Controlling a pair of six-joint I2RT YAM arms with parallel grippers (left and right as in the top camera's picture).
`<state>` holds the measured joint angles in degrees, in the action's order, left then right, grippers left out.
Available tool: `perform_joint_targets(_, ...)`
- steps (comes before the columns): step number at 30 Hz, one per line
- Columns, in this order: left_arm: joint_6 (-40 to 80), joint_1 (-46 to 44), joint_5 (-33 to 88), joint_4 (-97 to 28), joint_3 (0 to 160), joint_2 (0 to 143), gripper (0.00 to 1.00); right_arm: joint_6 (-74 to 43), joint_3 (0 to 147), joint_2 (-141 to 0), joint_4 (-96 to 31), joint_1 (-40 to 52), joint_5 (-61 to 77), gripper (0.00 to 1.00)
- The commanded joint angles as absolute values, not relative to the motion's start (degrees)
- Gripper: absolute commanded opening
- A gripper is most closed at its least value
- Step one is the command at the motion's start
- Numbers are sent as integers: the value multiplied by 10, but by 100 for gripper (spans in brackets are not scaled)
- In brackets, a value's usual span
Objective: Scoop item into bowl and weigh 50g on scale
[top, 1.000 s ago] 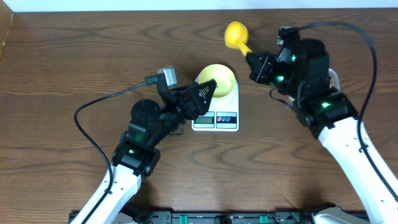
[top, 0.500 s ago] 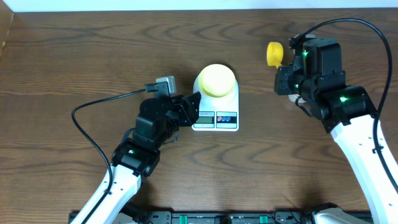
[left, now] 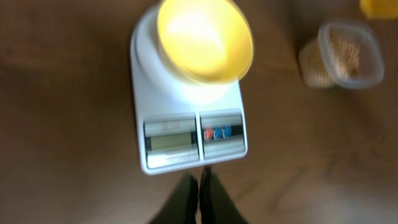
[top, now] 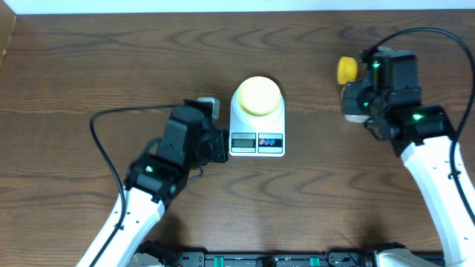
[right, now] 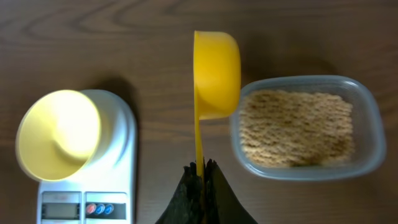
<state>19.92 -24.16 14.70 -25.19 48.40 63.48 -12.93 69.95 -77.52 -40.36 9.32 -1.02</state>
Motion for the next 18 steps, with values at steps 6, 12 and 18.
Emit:
perform_joint_targets(6, 131, -321, 160, -351, 578, 801, 7, -114, 726, -773, -422, 29, -8, 1)
perform_joint_targets(12, 137, -335, 160, -336, 578, 870, 7, -106, 726, -773, -431, 29, -34, 2)
perform_joint_targets(18, 103, -341, 154, -336, 616, 870, 7, -107, 726, -773, -429, 29, -44, 1)
